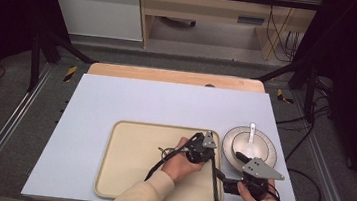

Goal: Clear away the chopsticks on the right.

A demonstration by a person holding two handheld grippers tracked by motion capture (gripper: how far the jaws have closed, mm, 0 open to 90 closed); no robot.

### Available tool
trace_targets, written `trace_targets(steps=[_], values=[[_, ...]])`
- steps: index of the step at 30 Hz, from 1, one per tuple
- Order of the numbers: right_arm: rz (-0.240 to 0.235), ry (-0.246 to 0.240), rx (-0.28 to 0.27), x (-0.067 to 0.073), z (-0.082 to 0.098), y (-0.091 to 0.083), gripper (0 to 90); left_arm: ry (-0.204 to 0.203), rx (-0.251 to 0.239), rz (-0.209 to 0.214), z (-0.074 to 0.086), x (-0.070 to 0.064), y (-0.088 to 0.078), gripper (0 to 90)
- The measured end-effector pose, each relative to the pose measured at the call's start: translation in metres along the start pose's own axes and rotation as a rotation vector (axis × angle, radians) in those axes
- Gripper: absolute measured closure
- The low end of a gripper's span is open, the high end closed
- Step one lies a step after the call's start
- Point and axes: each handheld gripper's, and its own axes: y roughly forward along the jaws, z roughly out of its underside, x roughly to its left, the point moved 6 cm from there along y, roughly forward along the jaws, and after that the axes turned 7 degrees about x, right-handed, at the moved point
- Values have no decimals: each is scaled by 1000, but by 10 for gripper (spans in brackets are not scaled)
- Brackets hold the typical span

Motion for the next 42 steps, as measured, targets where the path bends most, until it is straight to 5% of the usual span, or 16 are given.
trace_targets(steps=[9, 20, 26, 42], values=[[1, -1, 1, 0, 0, 0, 114, 1, -16, -15, 1, 4, -7, 897], [11, 13, 5, -2, 0, 2, 99, -11, -91, -51, 27, 23, -54, 854], [19, 19, 6, -3, -1, 3, 81, -41, -164, -106, 49, 34, -87, 648], [21, 11, 4, 0, -2, 4, 65, -108, -250, -248, 115, 63, -171, 196]])
